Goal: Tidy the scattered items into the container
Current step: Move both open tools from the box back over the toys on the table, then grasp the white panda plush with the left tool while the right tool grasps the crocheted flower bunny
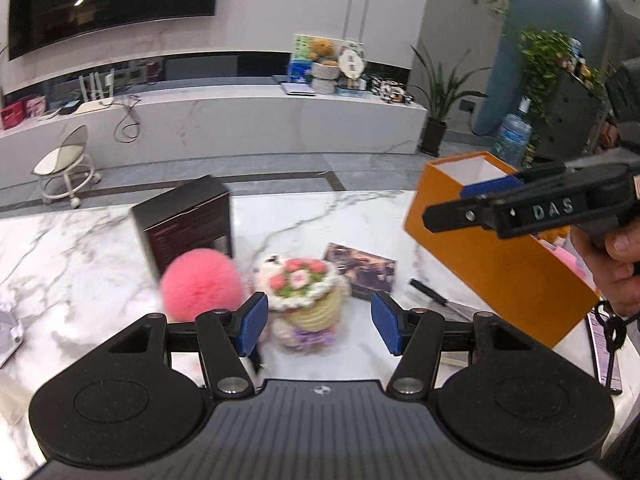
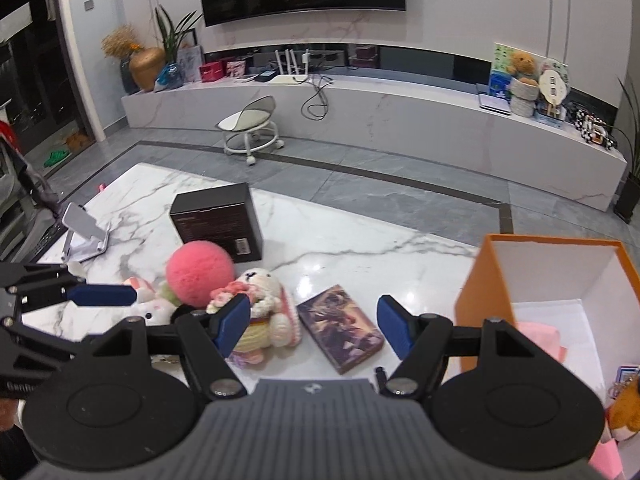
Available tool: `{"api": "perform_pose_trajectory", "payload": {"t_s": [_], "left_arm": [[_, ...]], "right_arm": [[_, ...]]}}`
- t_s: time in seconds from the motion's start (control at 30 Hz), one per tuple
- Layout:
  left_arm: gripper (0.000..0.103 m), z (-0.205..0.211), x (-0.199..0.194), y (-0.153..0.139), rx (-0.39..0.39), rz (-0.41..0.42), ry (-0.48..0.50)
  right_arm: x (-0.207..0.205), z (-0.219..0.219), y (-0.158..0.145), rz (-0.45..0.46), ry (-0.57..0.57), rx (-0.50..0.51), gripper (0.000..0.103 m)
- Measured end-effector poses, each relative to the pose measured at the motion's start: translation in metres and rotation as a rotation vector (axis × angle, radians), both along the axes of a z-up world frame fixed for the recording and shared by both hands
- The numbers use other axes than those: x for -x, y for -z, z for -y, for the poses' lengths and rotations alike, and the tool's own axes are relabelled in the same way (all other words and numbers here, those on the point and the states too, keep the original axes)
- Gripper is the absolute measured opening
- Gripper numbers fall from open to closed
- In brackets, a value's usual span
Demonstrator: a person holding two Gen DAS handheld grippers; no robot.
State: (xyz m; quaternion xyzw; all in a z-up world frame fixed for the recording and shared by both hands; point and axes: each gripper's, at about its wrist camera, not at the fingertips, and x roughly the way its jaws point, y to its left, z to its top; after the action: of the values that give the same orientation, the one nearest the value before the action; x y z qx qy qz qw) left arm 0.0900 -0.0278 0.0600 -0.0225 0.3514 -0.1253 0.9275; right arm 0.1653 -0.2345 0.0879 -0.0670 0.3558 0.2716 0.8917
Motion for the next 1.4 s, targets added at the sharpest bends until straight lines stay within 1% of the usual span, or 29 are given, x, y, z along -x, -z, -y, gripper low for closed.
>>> {"api": "perform_pose_trajectory", "payload": {"t_s": [0.17, 0.27, 0.37, 0.5, 0.63, 0.73, 0.77, 0.83, 0.9, 1.03, 1.1, 1.13, 1.3, 1.4], "left_arm": [[0.071, -0.021, 0.003, 0.010, -0.004, -0.017, -0.042], [0.073, -0.031, 0.003, 0.016, -0.013, -0.023, -0.058], [0.073, -0.040, 0.004, 0.021, -0.027, -0.026, -0.068], [0.074, -0.049, 0.001, 0.028, -0.016, -0.038, -0.075], [0.074, -0.052, -0.003, 0.036, -0.037, -0.048, -0.077], [0.077, -0.055, -0.005, 0.040, -0.035, -0.042, -0.076], [0.079, -0.056, -0.006, 0.041, -0.028, -0.037, -0.074], [0.080, -0.057, -0.007, 0.043, -0.018, -0.017, -0.064], [0.081, -0.057, -0.010, 0.046, -0.023, -0.006, -0.056], [0.082, -0.055, -0.014, 0.052, -0.049, -0.007, -0.045], [0.089, -0.053, -0.014, 0.054, -0.070, -0.003, -0.028], [0.089, -0.051, -0.015, 0.055, -0.081, 0.000, -0.019], [0.091, -0.043, -0.015, 0.063, -0.185, 0.027, 0.013], [0.094, -0.042, -0.016, 0.067, -0.217, 0.037, 0.018]], "right_arm": [[0.001, -0.022, 0.008, -0.007, -0.023, 0.011, 0.073], [-0.001, -0.035, 0.014, -0.016, -0.036, 0.020, 0.073], [-0.003, -0.047, 0.021, -0.023, -0.045, 0.025, 0.073], [-0.002, -0.061, 0.034, -0.028, -0.065, 0.052, 0.072], [-0.003, -0.070, 0.044, -0.017, -0.066, 0.054, 0.072], [-0.003, -0.076, 0.050, -0.002, -0.061, 0.046, 0.072], [-0.003, -0.078, 0.051, 0.002, -0.060, 0.044, 0.072], [-0.004, -0.082, 0.055, 0.008, -0.061, 0.044, 0.072], [-0.004, -0.085, 0.059, 0.010, -0.062, 0.047, 0.072], [-0.006, -0.090, 0.068, 0.001, -0.064, 0.060, 0.073], [-0.007, -0.092, 0.071, -0.004, -0.065, 0.069, 0.073], [-0.008, -0.093, 0.073, -0.007, -0.064, 0.072, 0.073], [-0.011, -0.096, 0.079, -0.012, -0.056, 0.070, 0.073], [-0.012, -0.098, 0.082, -0.016, -0.052, 0.069, 0.073]]}}
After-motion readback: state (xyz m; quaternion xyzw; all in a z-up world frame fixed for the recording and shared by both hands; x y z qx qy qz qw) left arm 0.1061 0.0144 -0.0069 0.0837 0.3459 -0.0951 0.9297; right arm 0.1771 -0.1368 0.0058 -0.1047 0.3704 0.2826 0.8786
